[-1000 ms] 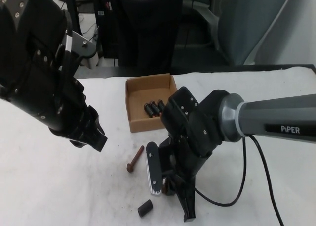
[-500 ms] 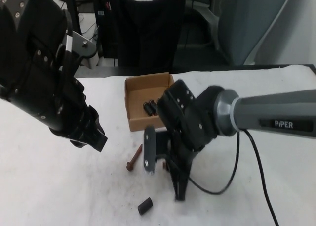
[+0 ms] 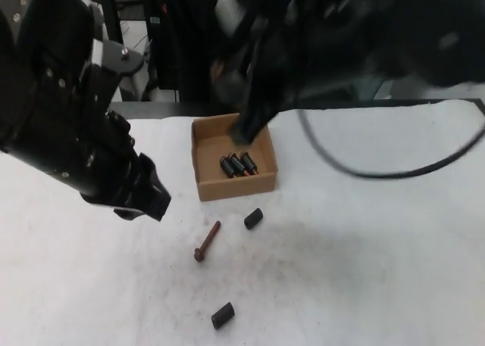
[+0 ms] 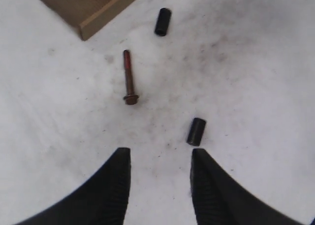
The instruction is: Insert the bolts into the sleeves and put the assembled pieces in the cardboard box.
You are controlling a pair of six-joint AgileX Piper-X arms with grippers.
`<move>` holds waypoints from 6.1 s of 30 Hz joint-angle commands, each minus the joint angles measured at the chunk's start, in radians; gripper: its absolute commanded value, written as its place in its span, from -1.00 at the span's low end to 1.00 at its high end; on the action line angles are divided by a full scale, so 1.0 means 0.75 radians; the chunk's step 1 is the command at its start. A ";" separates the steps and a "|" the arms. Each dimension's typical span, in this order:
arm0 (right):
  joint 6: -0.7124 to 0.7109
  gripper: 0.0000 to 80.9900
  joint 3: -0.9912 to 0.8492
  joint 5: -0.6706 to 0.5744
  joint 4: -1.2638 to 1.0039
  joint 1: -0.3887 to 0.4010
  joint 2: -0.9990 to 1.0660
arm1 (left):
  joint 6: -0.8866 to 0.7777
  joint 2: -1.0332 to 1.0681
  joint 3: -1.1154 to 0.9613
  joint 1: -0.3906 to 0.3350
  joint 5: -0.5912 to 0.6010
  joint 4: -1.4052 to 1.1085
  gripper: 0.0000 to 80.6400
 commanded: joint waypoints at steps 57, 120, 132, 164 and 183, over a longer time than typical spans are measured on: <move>0.386 -0.98 0.147 -0.741 0.095 -0.607 -0.577 | 0.270 0.424 0.144 -0.396 -0.215 -0.211 0.08; 0.410 -0.98 0.147 -0.753 0.095 -0.607 -0.577 | 0.260 0.681 0.080 -0.429 -0.242 -0.241 0.08; 0.409 -0.98 0.147 -0.772 0.095 -0.607 -0.577 | 0.260 0.681 0.080 -0.429 -0.242 -0.317 0.08; 0.409 -0.98 0.147 -0.772 0.084 -0.607 -0.629 | 0.271 0.760 0.080 -0.425 -0.264 -0.269 -1.00; 0.410 -0.98 0.147 -0.766 0.015 -0.638 -0.628 | -0.021 0.387 0.080 -0.342 -0.031 -0.434 -1.00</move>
